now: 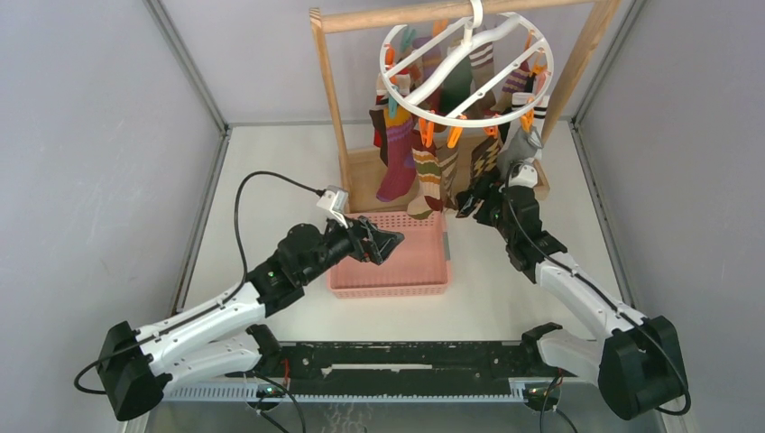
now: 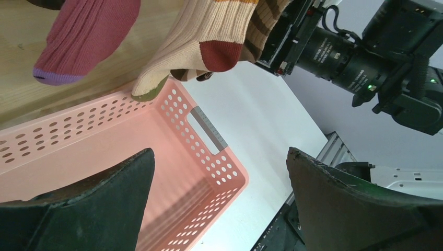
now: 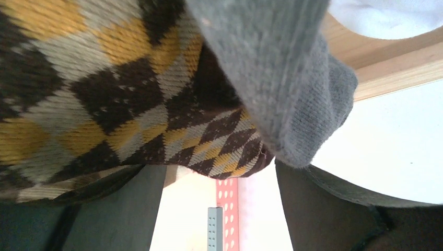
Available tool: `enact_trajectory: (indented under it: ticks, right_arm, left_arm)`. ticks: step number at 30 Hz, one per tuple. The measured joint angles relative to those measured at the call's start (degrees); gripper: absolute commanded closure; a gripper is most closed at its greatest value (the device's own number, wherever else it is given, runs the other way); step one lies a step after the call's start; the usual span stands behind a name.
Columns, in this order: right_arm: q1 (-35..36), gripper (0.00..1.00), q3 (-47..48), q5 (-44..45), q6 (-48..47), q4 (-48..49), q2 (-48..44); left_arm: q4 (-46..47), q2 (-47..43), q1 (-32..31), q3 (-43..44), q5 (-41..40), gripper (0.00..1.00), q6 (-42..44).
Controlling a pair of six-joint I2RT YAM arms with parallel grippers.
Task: Remove the socks clipped to the hanger
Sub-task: Remove the sock from the hanger.
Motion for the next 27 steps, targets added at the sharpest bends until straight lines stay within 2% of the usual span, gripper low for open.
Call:
enact_trajectory:
  ticks: [5, 8, 23, 27]
  right_arm:
    - [0.5, 0.19, -1.0, 2.4, 0.9, 1.4, 2.6]
    - [0.9, 0.26, -1.6, 4.3, 1.5, 1.9, 3.7]
    - [4.7, 1.0, -1.6, 12.0, -1.9, 5.4, 2.3]
    - [6.4, 1.0, -1.6, 12.5, -3.1, 3.7, -1.6]
  left_arm:
    - [-0.3, -0.8, -0.1, 0.0, -0.4, 0.0, 0.3]
    - [-0.3, -1.0, -0.1, 0.0, -0.4, 0.0, 0.4]
    - [-1.1, -2.6, -0.2, 0.0, -0.8, 0.0, 0.9]
    - [-1.2, -2.8, -0.3, 0.0, -0.8, 0.0, 0.9]
